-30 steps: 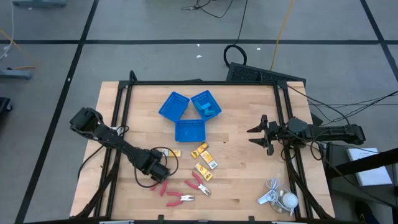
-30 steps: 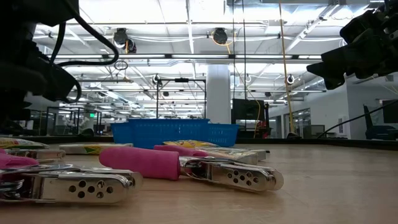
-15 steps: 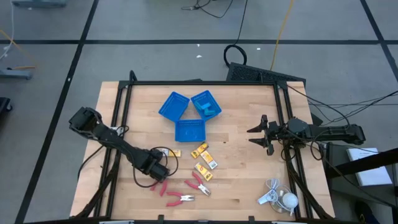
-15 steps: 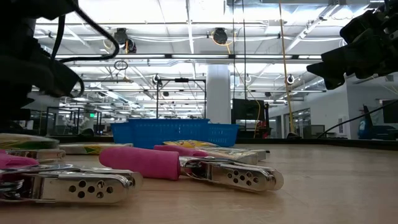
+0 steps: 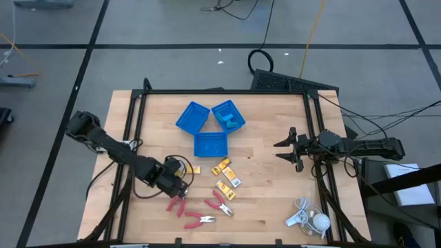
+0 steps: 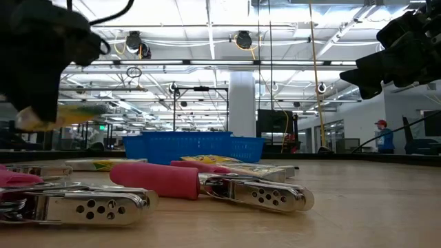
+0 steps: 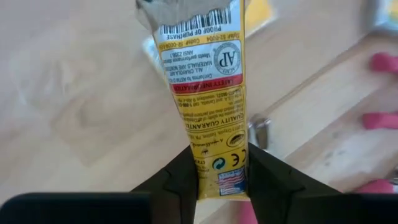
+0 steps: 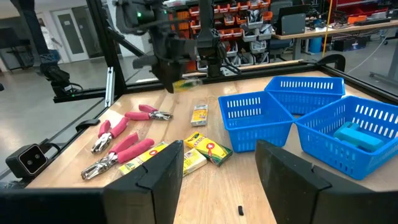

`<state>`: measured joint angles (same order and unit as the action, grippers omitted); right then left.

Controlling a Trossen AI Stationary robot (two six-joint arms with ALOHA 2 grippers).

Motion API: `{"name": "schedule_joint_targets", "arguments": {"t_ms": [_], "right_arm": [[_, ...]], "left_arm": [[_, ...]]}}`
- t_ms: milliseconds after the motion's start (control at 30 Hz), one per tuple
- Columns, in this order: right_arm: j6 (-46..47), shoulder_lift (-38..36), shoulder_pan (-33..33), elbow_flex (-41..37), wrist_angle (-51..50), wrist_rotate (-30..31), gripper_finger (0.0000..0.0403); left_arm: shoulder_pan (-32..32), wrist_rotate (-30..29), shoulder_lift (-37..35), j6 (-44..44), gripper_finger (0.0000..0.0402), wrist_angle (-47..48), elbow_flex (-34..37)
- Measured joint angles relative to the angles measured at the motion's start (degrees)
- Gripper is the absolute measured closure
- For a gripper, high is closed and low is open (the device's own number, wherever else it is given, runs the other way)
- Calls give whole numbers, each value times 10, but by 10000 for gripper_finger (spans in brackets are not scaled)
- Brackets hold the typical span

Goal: Pick & Place School Supplies
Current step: Put the yellow crayon box into the top left blue bin

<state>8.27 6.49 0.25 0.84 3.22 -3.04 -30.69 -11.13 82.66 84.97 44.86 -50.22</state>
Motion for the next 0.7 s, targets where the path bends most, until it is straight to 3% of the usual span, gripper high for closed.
{"name": "schedule_joint_targets", "arguments": {"t_ms": [200, 333, 700], "right_arm": [[0, 0, 0, 0, 0, 0, 214], [0, 0, 0, 0, 0, 0, 212], [0, 0, 0, 0, 0, 0, 214]], "left_arm": [[1, -46, -28, -95, 274, -69, 0], [18, -73, -33, -209, 273, -164, 0], [83, -74, -33, -540, 273, -419, -1]]}}
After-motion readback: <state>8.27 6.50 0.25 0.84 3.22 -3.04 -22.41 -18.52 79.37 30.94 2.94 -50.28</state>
